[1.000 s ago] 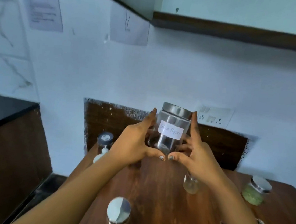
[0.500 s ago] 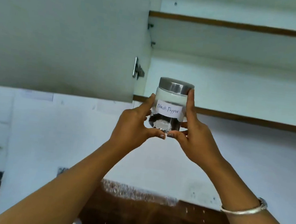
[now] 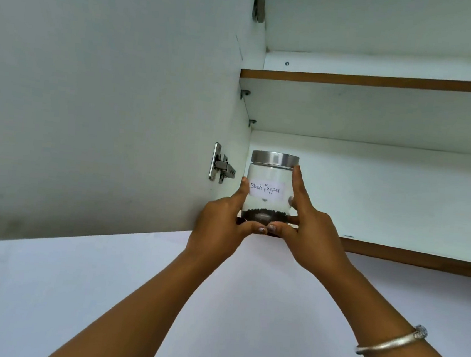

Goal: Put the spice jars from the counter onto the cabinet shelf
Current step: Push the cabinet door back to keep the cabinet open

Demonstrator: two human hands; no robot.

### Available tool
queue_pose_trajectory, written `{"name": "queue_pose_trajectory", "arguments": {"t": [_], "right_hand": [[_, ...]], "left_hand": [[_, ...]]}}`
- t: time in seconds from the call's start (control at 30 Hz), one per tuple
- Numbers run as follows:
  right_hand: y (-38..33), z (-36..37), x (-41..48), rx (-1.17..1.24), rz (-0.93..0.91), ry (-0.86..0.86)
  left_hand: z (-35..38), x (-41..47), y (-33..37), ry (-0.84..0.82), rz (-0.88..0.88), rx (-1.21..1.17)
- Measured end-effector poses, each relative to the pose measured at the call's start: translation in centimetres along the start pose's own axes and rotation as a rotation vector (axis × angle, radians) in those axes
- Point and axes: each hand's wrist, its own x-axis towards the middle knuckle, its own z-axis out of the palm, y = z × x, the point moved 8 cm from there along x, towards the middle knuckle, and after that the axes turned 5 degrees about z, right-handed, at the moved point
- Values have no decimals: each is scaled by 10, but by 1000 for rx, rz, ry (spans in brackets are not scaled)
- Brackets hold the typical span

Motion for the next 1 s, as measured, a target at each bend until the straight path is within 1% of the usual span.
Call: {"name": "queue_pose_trajectory", "arguments": {"t": [0.07, 0.17, 0.27, 0.4, 0.53, 0.7, 0.8, 0.9, 1.0], "right_hand": [[7, 7, 10, -139, 46, -20], [11, 15, 20, -365, 60, -19], [9, 21, 23, -427, 48, -9], [1, 29, 24, -543, 44, 35], [-4, 46, 24, -679, 45, 31], [-3, 55, 26, -754, -13, -2], [0, 57, 26, -768, -10, -14], [1, 58, 25, -758, 16, -5], [3, 63, 17, -742, 104, -91]], "left_hand": [[3, 2, -8, 35, -16, -9], [10, 3, -12, 71, 23, 83], [13, 1, -16, 108, 38, 142], [18, 3, -23, 95, -11, 180], [25, 8, -26, 1, -73, 290], [33, 12, -29, -139, -160, 391], [35, 11, -32, -176, -203, 373], [36, 8, -31, -215, -199, 330], [39, -4, -32, -304, -176, 268]]}}
